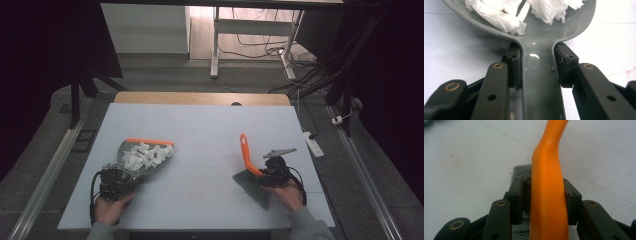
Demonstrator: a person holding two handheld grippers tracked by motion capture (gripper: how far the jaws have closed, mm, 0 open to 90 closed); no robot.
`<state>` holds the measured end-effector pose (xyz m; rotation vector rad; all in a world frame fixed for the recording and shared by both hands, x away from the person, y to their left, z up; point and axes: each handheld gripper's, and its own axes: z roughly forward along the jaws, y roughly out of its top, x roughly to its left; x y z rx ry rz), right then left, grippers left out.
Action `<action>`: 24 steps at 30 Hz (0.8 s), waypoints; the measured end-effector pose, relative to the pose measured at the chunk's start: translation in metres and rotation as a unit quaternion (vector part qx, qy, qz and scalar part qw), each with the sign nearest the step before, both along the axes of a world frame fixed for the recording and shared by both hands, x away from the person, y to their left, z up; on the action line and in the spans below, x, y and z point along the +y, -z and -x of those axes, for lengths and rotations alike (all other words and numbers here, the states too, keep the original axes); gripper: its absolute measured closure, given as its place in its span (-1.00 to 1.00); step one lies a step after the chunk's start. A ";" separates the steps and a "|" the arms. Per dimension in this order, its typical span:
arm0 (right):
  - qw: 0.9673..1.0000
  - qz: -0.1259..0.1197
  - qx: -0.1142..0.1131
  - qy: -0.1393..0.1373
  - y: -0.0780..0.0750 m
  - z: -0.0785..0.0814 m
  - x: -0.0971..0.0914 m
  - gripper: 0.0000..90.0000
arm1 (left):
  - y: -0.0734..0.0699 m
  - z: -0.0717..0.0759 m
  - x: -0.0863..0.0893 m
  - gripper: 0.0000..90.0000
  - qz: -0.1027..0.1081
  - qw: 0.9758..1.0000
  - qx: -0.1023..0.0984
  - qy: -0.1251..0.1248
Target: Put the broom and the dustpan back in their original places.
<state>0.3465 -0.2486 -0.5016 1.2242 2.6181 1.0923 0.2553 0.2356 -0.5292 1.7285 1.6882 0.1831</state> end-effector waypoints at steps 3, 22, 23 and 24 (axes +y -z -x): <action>1.000 0.012 -0.004 0.002 0.001 -0.001 0.000 0.21 | 0.001 0.000 -0.001 0.35 -0.002 1.000 0.002 0.001; 0.996 0.050 -0.063 0.041 -0.004 0.002 -0.006 -0.04 | -0.007 0.009 0.000 -0.28 -0.030 0.999 -0.023 0.014; 0.996 0.046 -0.070 0.038 -0.006 0.004 -0.006 -0.03 | -0.010 0.012 0.000 -0.31 -0.034 0.999 -0.032 0.018; 0.996 0.040 -0.072 0.037 -0.008 0.005 -0.006 -0.02 | -0.012 0.014 0.001 -0.32 -0.039 0.998 -0.039 0.024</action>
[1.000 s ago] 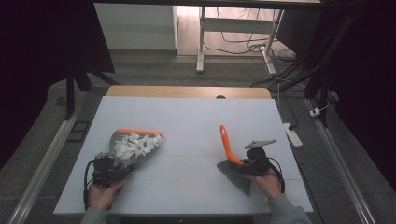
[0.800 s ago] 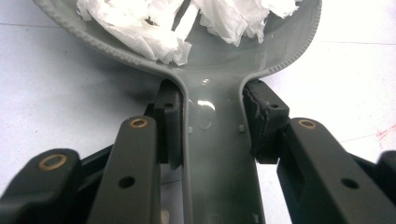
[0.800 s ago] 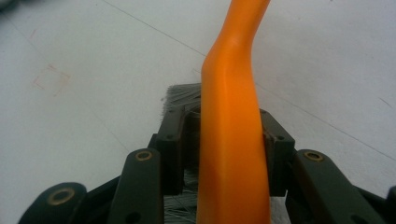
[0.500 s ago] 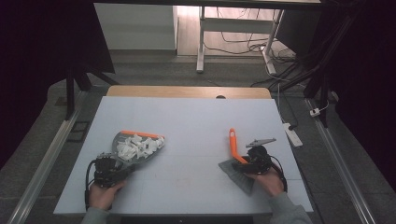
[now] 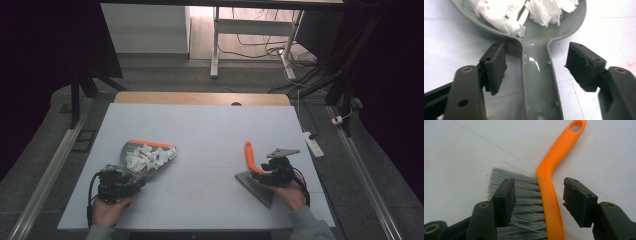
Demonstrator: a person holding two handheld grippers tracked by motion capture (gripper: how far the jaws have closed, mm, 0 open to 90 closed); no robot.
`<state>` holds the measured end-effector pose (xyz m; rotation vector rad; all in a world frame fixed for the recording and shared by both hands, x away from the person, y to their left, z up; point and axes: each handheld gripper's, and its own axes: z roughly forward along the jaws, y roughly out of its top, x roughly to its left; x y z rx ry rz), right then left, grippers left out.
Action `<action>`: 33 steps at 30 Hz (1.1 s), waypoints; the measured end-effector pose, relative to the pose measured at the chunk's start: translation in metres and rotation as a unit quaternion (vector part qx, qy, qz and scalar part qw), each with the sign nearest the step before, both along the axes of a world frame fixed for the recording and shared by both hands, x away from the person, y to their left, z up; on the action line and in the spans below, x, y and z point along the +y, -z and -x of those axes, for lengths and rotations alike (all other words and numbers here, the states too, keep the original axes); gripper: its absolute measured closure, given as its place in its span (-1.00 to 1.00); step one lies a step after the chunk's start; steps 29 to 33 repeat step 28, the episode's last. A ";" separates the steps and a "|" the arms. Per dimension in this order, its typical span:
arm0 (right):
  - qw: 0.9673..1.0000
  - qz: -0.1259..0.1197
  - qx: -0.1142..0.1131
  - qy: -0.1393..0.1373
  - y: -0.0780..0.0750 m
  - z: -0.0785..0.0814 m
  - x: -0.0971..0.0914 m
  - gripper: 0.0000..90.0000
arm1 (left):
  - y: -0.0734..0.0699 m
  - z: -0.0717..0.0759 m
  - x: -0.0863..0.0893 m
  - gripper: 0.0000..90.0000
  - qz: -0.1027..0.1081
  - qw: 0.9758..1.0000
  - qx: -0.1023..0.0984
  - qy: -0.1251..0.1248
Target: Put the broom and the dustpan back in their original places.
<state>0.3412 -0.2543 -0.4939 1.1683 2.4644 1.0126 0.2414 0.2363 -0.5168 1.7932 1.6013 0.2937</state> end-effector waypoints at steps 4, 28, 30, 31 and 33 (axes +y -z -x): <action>1.000 -0.005 -0.015 -0.017 -0.004 0.005 0.000 0.00 | -0.009 0.005 -0.002 -0.30 -0.019 0.999 -0.026 0.037; 0.995 -0.005 -0.051 -0.088 -0.006 0.030 -0.002 0.03 | -0.014 0.007 -0.013 -0.25 0.000 0.984 -0.056 0.169; 0.995 -0.005 -0.051 -0.088 -0.006 0.030 -0.002 0.03 | -0.014 0.007 -0.013 -0.25 0.000 0.984 -0.056 0.169; 0.995 -0.005 -0.051 -0.088 -0.006 0.030 -0.002 0.03 | -0.014 0.007 -0.013 -0.25 0.000 0.984 -0.056 0.169; 0.995 -0.005 -0.051 -0.088 -0.006 0.030 -0.002 0.03 | -0.014 0.007 -0.013 -0.25 0.000 0.984 -0.056 0.169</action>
